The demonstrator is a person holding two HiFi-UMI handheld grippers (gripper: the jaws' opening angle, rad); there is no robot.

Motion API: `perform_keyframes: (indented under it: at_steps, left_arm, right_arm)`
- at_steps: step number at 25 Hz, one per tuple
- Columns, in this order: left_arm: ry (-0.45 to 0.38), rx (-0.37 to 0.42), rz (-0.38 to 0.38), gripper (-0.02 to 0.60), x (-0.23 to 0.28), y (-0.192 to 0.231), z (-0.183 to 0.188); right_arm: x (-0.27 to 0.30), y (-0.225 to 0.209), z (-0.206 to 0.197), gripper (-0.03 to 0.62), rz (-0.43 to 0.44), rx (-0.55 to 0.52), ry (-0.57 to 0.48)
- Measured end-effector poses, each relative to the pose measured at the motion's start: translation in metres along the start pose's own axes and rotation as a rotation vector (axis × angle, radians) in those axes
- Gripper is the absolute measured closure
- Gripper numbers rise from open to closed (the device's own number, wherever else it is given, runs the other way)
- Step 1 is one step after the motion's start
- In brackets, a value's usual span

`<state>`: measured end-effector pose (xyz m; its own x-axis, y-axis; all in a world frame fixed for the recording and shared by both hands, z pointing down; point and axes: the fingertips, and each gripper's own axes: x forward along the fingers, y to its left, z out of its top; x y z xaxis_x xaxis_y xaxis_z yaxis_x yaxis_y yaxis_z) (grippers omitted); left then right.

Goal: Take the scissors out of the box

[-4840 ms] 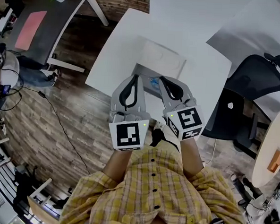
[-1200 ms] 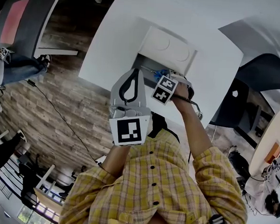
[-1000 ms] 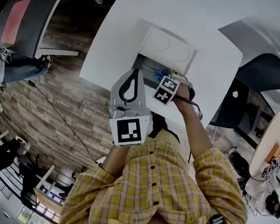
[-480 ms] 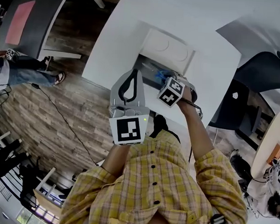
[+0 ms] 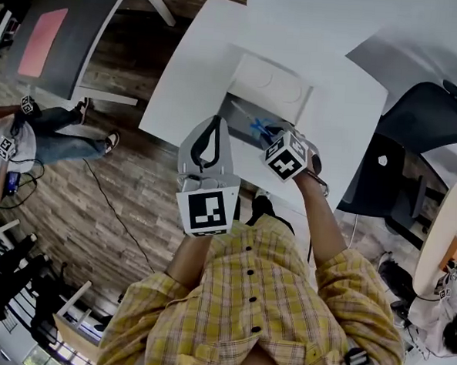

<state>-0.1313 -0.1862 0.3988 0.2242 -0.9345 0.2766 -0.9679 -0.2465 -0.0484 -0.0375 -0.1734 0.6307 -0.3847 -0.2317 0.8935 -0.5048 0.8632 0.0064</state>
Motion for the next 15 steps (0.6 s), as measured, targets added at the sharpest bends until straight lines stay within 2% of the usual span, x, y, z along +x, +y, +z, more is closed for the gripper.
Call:
perform_keyframes:
  at_steps: [4,10,15]
  left_arm:
    - [-0.010,0.015,0.004,0.577,-0.011,-0.004,0.007]
    - [-0.055,-0.005,0.009,0.577,-0.029,-0.012,0.027]
    - [-0.078,-0.001,0.010,0.577,-0.044,-0.014,0.040]
  right_arm:
    - [-0.022,0.004,0.010,0.511,-0.001,0.067,-0.072]
    - [-0.071,0.009,0.031,0.511,-0.021,0.185,-0.227]
    - [-0.114,0.011,0.055,0.511,-0.069,0.223,-0.350]
